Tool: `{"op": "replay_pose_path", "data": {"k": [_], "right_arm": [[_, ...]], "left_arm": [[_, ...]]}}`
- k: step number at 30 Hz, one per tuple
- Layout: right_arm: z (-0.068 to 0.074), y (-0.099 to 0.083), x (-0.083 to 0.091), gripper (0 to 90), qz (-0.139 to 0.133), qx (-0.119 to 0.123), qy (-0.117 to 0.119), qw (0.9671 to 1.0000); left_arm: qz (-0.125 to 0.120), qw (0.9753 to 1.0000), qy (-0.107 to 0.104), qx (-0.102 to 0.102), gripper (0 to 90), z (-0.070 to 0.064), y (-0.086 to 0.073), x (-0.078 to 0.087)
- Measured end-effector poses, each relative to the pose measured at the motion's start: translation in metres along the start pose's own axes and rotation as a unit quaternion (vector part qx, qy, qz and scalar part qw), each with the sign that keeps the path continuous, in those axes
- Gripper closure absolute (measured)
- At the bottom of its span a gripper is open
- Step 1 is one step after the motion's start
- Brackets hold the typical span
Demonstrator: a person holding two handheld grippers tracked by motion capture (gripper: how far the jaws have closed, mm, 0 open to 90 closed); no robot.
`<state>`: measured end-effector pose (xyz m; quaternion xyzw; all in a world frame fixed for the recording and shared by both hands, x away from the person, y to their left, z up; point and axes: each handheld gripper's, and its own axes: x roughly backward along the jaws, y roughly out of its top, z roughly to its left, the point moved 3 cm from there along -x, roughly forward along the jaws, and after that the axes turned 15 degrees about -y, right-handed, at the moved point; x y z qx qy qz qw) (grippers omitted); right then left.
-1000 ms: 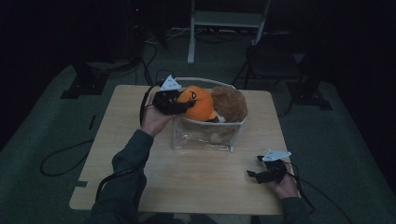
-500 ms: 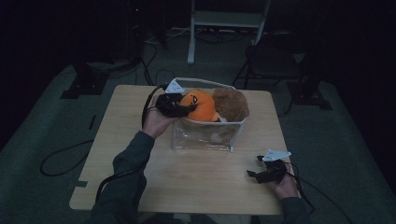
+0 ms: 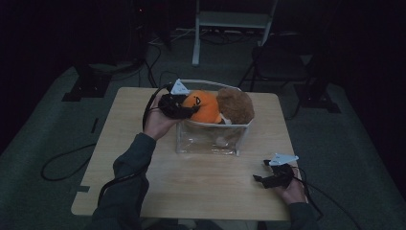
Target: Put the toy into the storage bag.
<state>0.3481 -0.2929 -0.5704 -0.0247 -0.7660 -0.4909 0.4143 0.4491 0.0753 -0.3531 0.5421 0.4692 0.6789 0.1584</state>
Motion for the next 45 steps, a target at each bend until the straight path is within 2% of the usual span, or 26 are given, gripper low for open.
{"op": "replay_pose_path", "data": {"k": [5, 10, 12, 20, 27, 37, 39, 45], "right_arm": [[0.000, 0.000, 0.000, 14.9, 0.000, 0.000, 0.000, 1.0000], [0.000, 0.000, 0.000, 14.9, 0.000, 0.001, 0.000, 1.0000], [0.000, 0.000, 0.000, 14.9, 0.001, 0.000, 0.000, 1.0000], [0.000, 0.000, 0.000, 14.9, 0.001, 0.000, 0.000, 1.0000], [0.000, 0.000, 0.000, 14.9, 0.001, -0.002, -0.001, 1.0000], [0.000, 0.000, 0.000, 14.9, 0.002, -0.002, -0.001, 1.0000], [0.000, 0.000, 0.000, 14.9, 0.002, -0.002, -0.001, 1.0000], [0.000, 0.000, 0.000, 14.9, 0.002, -0.002, -0.001, 1.0000]], "left_arm": [[0.023, 0.9997, -0.002, -0.001, 51.2, -0.003, -0.001, -0.009], [0.052, 0.9986, -0.009, -0.005, 51.2, -0.006, -0.008, -0.025], [0.055, 0.9984, -0.011, -0.004, 51.1, -0.006, -0.009, -0.029], [0.045, 0.9988, -0.019, 0.006, 47.2, -0.005, -0.010, -0.027], [0.044, 0.9983, -0.037, 0.009, 44.2, -0.005, -0.010, -0.027], [0.018, 0.9983, -0.046, 0.030, 34.8, 0.001, -0.012, -0.025], [-0.003, 0.9967, -0.064, 0.050, 33.9, 0.005, -0.013, -0.024], [-0.029, 0.9937, -0.080, 0.074, 33.8, 0.011, -0.015, -0.021]]}}
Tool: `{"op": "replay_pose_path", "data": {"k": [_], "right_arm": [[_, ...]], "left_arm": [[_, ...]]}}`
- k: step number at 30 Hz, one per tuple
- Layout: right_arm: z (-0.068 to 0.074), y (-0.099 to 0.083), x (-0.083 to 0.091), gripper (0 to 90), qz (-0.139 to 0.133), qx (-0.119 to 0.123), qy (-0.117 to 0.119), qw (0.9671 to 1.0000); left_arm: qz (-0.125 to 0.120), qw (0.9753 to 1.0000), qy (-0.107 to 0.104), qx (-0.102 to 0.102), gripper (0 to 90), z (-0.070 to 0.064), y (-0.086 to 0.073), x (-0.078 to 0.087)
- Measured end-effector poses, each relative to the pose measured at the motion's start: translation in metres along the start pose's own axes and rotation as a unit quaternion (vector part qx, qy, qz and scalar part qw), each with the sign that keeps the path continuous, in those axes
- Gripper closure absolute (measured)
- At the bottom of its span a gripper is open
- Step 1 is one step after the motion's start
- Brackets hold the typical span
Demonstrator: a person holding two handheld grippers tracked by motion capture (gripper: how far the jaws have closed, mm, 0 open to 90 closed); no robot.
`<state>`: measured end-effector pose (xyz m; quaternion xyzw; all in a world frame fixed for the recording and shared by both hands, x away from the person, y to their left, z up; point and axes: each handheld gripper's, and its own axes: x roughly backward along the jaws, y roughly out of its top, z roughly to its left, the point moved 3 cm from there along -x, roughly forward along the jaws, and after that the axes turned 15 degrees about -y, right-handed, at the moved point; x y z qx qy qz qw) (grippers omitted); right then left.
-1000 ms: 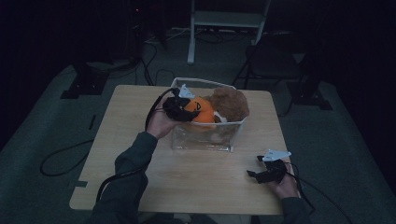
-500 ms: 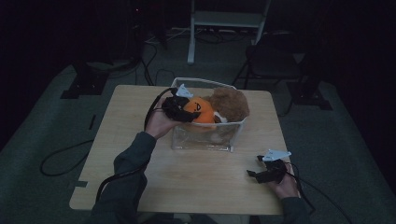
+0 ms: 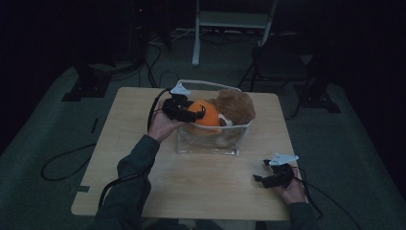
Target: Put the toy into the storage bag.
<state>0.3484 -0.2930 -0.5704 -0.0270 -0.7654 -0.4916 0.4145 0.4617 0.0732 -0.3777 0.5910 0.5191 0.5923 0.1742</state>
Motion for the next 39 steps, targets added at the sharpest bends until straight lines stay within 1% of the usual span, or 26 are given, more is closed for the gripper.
{"op": "replay_pose_path", "data": {"k": [3, 4, 5, 8, 10, 11, 12, 13, 15, 18, 21, 22, 24, 25, 29, 31, 33, 36, 37, 39], "right_arm": [[0.000, 0.000, 0.000, 14.9, 0.000, 0.000, 0.000, 1.0000], [0.000, 0.000, 0.000, 14.9, 0.000, 0.000, 0.000, 1.0000], [0.000, 0.000, 0.000, 14.9, 0.000, 0.000, 0.000, 1.0000], [0.000, 0.000, 0.000, 14.9, 0.000, 0.000, 0.000, 1.0000], [0.000, 0.000, 0.000, 14.9, 0.000, 0.000, 0.000, 1.0000], [0.000, 0.000, 0.000, 14.9, 0.000, 0.000, 0.000, 1.0000], [0.000, 0.000, 0.000, 14.9, 0.000, 0.000, 0.000, 1.0000], [0.000, 0.000, 0.000, 14.9, 0.000, 0.000, 0.000, 1.0000], [0.000, 0.000, 0.000, 14.9, 0.000, 0.000, 0.000, 1.0000], [0.000, 0.000, 0.000, 14.9, 0.000, 0.000, 0.000, 1.0000], [0.000, 0.000, 0.000, 14.9, 0.000, 0.001, 0.000, 1.0000], [0.000, 0.000, 0.000, 14.9, 0.000, 0.001, 0.000, 1.0000], [0.000, 0.000, 0.000, 14.9, 0.000, 0.000, -0.001, 1.0000], [0.000, 0.000, 0.000, 14.9, 0.000, 0.000, -0.001, 1.0000], [0.000, 0.000, 0.000, 14.9, 0.001, -0.001, -0.002, 1.0000], [0.000, 0.000, 0.000, 14.9, 0.001, -0.001, -0.002, 1.0000], [0.000, 0.000, 0.000, 14.9, 0.001, -0.001, -0.002, 1.0000], [0.000, 0.000, 0.000, 14.9, 0.001, -0.001, -0.002, 1.0000], [0.000, 0.000, 0.000, 14.9, 0.001, -0.001, -0.002, 1.0000], [0.000, 0.000, 0.000, 14.9, 0.001, -0.001, -0.002, 1.0000]], "left_arm": [[-0.012, 0.9999, -0.003, 0.003, 35.5, 0.001, -0.001, 0.002], [-0.012, 0.9999, -0.003, 0.003, 36.4, 0.001, -0.001, 0.002], [-0.021, 0.9997, -0.007, 0.008, 36.4, 0.003, -0.001, 0.003], [-0.035, 0.9990, -0.019, 0.019, 38.6, 0.005, -0.001, 0.004], [-0.049, 0.9978, -0.030, 0.035, 40.3, 0.008, -0.001, 0.006], [-0.066, 0.9959, -0.040, 0.048, 42.9, 0.010, -0.001, 0.008], [-0.073, 0.9949, -0.045, 0.054, 45.6, 0.011, -0.001, 0.009], [-0.074, 0.9948, -0.045, 0.055, 48.1, 0.012, -0.002, 0.010], [-0.070, 0.9957, -0.031, 0.052, 56.4, 0.012, -0.003, 0.009], [-0.064, 0.9970, -0.018, 0.039, 62.7, 0.010, -0.003, 0.009], [-0.035, 0.9992, -0.001, 0.019, 66.3, 0.006, -0.004, 0.006], [-0.023, 0.9997, 0.005, 0.008, 66.7, 0.004, -0.004, 0.005], [-0.005, 0.9999, 0.013, -0.008, 66.7, 0.001, -0.004, 0.003], [0.001, 0.9998, 0.015, -0.012, 66.6, 0.000, -0.005, 0.003], [0.017, 0.9993, 0.027, -0.018, 66.2, -0.003, -0.006, 0.002], [0.018, 0.9989, 0.038, -0.019, 65.3, -0.004, -0.006, 0.002], [0.016, 0.9984, 0.048, -0.026, 62.9, -0.006, -0.007, 0.002], [0.017, 0.9976, 0.059, -0.031, 59.4, -0.007, -0.007, 0.003], [0.013, 0.9974, 0.063, -0.034, 57.2, -0.008, -0.007, 0.004], [0.005, 0.9974, 0.064, -0.034, 51.6, -0.008, -0.006, 0.007]]}}
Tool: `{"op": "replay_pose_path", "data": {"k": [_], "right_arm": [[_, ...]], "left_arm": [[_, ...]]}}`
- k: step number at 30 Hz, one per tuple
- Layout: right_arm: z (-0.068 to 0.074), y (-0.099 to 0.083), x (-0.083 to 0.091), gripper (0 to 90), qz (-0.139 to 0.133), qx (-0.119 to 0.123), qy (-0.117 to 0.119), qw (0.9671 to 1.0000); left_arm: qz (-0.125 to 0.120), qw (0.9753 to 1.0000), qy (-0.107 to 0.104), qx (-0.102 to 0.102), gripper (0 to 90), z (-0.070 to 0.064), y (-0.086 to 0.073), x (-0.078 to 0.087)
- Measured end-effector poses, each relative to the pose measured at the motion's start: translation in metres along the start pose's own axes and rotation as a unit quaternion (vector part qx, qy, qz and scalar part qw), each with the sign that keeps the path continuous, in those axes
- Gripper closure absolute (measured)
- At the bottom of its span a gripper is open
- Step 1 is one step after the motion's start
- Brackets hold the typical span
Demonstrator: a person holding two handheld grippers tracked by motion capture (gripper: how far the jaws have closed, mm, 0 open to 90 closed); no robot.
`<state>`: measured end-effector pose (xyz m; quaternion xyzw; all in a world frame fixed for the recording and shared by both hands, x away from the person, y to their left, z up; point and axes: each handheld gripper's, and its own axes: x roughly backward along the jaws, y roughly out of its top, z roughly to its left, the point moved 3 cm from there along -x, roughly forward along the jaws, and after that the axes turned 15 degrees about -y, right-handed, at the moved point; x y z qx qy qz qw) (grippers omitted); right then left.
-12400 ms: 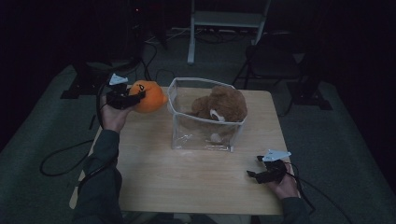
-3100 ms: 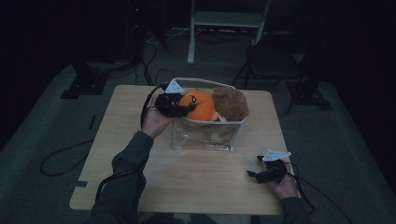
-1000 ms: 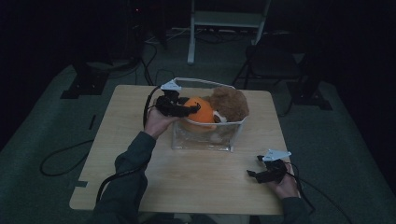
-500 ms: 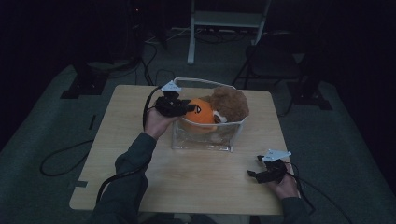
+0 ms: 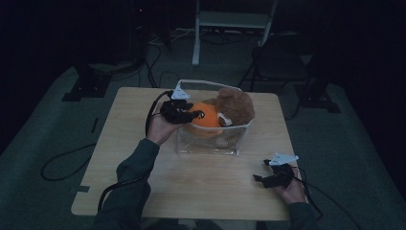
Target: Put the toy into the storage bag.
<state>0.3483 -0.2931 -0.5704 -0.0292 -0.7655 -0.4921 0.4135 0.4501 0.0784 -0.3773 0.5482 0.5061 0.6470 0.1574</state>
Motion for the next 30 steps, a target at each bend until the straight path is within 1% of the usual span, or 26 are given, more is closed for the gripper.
{"op": "replay_pose_path", "data": {"k": [2, 4, 9, 12, 16, 19, 23, 30], "right_arm": [[0.000, 0.000, 0.000, 14.9, 0.000, 0.000, 0.000, 1.0000], [0.000, 0.000, 0.000, 14.9, 0.000, 0.000, 0.000, 1.0000], [0.000, 0.000, 0.000, 14.9, 0.000, 0.000, 0.000, 1.0000], [0.000, 0.000, 0.000, 14.9, 0.000, 0.000, 0.000, 1.0000], [0.000, 0.000, 0.000, 14.9, 0.000, 0.000, 0.000, 1.0000], [0.000, 0.000, 0.000, 14.9, 0.000, 0.000, 0.000, 1.0000], [0.000, 0.000, 0.000, 14.9, 0.000, 0.000, 0.000, 1.0000], [0.000, 0.000, 0.000, 14.9, 0.000, 0.000, -0.001, 1.0000]], "left_arm": [[-0.009, 1.0000, 0.000, -0.002, 48.8, 0.000, 0.000, 0.004], [-0.020, 0.9998, -0.002, 0.003, 47.0, 0.001, 0.001, 0.008], [-0.042, 0.9991, 0.004, 0.012, 46.9, 0.006, 0.000, 0.019], [-0.053, 0.9985, 0.005, 0.013, 46.9, 0.007, 0.000, 0.025], [-0.063, 0.9979, 0.005, 0.014, 46.0, 0.008, -0.001, 0.032], [-0.067, 0.9976, 0.007, 0.014, 45.9, 0.009, -0.002, 0.037], [-0.077, 0.9967, 0.009, 0.023, 45.4, 0.013, -0.005, 0.043], [-0.091, 0.9948, 0.019, 0.043, 45.3, 0.023, -0.015, 0.054]]}}
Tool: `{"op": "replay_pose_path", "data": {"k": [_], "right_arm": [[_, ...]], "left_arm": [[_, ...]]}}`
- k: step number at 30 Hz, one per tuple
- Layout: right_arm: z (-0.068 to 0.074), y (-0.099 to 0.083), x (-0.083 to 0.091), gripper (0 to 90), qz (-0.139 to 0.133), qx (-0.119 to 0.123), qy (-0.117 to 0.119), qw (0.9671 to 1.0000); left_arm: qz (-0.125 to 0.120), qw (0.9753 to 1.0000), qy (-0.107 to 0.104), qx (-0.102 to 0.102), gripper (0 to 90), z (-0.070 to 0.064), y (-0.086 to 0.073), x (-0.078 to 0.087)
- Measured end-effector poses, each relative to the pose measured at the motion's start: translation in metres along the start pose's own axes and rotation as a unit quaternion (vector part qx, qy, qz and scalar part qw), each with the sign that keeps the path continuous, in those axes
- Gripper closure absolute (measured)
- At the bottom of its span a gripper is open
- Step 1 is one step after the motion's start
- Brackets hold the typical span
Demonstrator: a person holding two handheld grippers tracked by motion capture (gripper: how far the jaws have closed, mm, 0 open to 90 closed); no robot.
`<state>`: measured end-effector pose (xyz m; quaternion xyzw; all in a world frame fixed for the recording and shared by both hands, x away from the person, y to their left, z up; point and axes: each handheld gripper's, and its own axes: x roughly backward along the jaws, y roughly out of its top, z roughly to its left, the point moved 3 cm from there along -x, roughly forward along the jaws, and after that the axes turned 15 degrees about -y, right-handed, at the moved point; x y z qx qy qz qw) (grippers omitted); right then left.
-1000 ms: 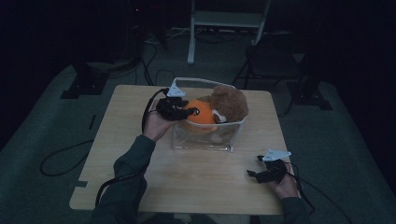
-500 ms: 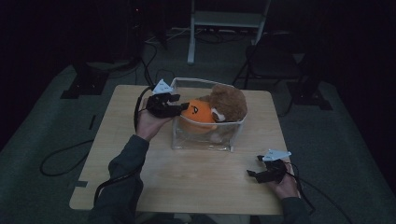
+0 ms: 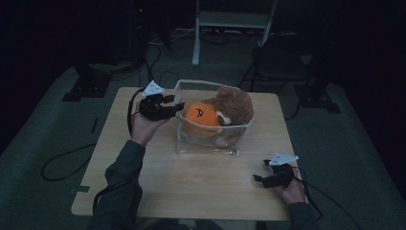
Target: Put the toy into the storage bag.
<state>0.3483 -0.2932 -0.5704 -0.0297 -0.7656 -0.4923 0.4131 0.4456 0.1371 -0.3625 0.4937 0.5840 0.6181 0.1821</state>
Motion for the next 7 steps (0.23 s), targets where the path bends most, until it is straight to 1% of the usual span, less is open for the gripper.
{"op": "replay_pose_path", "data": {"k": [7], "right_arm": [[0.0000, 0.0000, 0.0000, 14.9, 0.000, 0.000, 0.000, 1.0000]], "left_arm": [[-0.010, 0.9997, 0.013, 0.018, 45.3, 0.0089, -0.0076, 0.0095]]}}
